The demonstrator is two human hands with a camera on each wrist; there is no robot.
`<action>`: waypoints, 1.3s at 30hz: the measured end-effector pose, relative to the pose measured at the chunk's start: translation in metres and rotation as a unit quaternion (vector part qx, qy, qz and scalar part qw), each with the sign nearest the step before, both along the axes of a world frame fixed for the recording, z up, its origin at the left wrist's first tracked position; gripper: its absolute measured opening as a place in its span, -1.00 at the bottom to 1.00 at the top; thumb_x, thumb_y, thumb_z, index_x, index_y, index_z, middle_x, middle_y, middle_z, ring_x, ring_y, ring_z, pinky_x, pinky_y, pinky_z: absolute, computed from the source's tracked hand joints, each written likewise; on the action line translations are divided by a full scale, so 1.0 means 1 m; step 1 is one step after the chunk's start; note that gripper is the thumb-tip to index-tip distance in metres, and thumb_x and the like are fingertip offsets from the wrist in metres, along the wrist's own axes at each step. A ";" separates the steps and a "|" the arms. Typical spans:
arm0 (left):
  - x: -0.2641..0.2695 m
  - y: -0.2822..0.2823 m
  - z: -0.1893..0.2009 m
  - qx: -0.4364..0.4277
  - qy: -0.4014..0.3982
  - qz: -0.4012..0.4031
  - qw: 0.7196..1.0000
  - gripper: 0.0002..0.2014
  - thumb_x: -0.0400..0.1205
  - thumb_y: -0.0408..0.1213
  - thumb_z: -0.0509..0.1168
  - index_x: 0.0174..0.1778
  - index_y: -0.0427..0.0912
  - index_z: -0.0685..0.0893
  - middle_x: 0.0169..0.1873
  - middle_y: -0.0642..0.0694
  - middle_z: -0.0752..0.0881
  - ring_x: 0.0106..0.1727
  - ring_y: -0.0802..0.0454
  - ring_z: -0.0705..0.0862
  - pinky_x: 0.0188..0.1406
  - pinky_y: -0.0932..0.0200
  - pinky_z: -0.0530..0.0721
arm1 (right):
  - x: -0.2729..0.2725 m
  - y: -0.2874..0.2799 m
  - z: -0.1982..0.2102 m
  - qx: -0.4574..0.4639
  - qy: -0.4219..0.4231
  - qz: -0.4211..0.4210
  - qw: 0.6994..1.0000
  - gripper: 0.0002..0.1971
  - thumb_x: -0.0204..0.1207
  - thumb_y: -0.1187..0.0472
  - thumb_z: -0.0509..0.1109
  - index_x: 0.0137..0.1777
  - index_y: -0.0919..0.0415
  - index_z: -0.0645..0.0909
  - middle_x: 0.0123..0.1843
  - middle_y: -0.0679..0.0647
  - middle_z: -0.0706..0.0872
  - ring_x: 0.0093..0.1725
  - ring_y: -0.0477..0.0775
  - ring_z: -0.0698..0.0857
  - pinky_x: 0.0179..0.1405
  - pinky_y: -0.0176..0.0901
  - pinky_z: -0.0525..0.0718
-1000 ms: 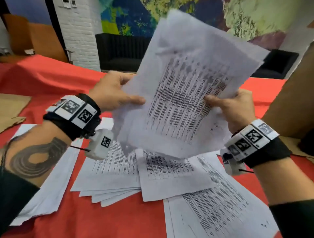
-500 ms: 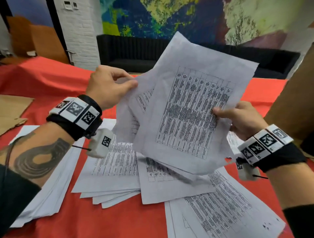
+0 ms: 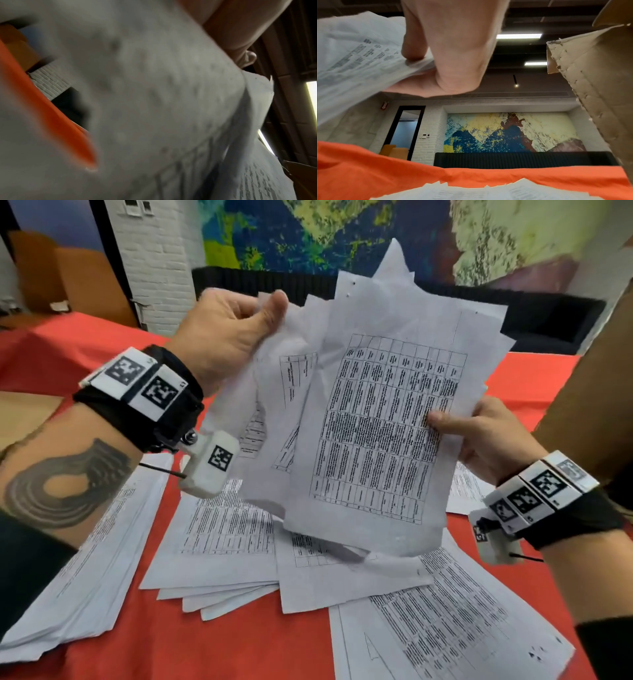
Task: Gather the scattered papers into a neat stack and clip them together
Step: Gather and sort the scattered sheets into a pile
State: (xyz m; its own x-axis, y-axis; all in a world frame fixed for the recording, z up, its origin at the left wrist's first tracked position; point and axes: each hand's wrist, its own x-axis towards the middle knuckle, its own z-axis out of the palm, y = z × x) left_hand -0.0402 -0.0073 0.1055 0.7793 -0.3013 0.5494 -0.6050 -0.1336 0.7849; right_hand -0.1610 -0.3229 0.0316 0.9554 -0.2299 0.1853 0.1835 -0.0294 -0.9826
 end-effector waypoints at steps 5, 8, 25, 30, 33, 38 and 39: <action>0.017 0.010 -0.018 -0.069 0.033 0.087 0.993 -0.30 0.66 0.26 0.35 -0.52 -0.30 0.46 -0.55 0.04 0.36 -0.49 0.15 0.23 -0.50 0.12 0.14 | 0.003 -0.002 -0.011 0.075 -0.023 -0.055 0.995 -0.71 0.66 0.46 0.31 0.34 0.44 0.65 0.26 0.37 0.80 0.21 0.38 0.81 0.20 0.40 0.76; 0.019 0.013 -0.036 -0.077 0.048 0.144 0.985 -0.25 0.71 0.20 0.33 -0.23 -0.62 0.60 -0.38 -0.16 0.41 -0.42 0.14 0.32 -0.48 0.14 0.29 | 0.003 0.002 -0.014 0.100 -0.031 -0.061 0.993 -0.75 0.68 0.45 0.30 0.31 0.42 0.66 0.15 0.33 0.83 0.10 0.31 0.83 0.11 0.33 0.80; 0.009 0.014 -0.076 0.174 -0.022 0.020 0.984 -0.56 0.55 -0.16 0.61 0.31 0.23 0.70 0.28 0.19 0.71 0.33 0.18 0.66 0.50 0.02 0.59 | 0.001 0.004 -0.019 0.048 -0.025 0.005 0.999 -0.79 0.49 0.41 0.43 0.12 0.37 0.70 -0.07 0.21 0.87 -0.12 0.18 0.86 -0.18 0.04 0.86; 0.006 -0.009 -0.042 0.146 -0.104 0.034 0.983 -0.78 0.56 -0.20 0.34 -0.39 -0.16 0.68 -0.39 0.05 0.73 -0.31 0.12 0.66 -0.20 0.31 0.68 | 0.006 0.007 -0.014 0.002 -0.020 0.040 0.999 -0.72 0.34 0.35 0.50 0.07 0.37 0.70 -0.12 0.16 0.89 -0.15 0.11 0.87 -0.18 -0.06 0.84; 0.008 -0.015 -0.031 0.092 -0.015 -0.085 0.992 -0.69 0.36 -0.11 0.35 -0.41 -0.36 0.63 -0.46 0.13 0.60 -0.36 0.22 0.45 -0.30 0.29 0.51 | 0.007 0.002 -0.018 -0.025 -0.019 0.049 0.998 -0.66 0.30 0.25 0.61 0.07 0.34 0.74 -0.03 0.24 0.88 -0.06 0.21 0.86 -0.05 0.05 0.85; 0.006 -0.024 -0.042 0.081 0.226 -0.234 0.942 -0.73 0.54 -0.26 0.39 -0.45 0.08 0.87 -0.40 0.11 0.83 -0.37 0.18 0.76 -0.31 0.29 0.73 | 0.010 -0.009 -0.024 -0.033 -0.020 0.069 0.997 -0.33 -0.05 -0.05 0.85 0.04 0.31 0.83 0.09 0.38 0.85 0.01 0.29 0.86 0.03 0.10 0.86; 0.008 -0.024 -0.048 0.066 0.270 -0.238 0.931 -0.70 0.53 -0.27 0.34 -0.47 0.04 0.87 -0.42 0.07 0.83 -0.41 0.17 0.78 -0.38 0.30 0.73 | 0.009 -0.008 -0.023 -0.031 -0.019 0.075 0.997 -0.41 -0.02 0.01 0.83 0.01 0.29 0.85 0.06 0.35 0.86 -0.01 0.26 0.87 -0.01 0.06 0.86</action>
State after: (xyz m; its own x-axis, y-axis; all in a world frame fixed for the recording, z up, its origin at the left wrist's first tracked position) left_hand -0.0317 -0.0309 0.0573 0.6913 -0.7208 0.0504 -0.1433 -0.0683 0.9873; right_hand -0.1516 -0.3314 0.0090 0.9702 -0.0727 0.2313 0.2272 -0.0600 -0.9720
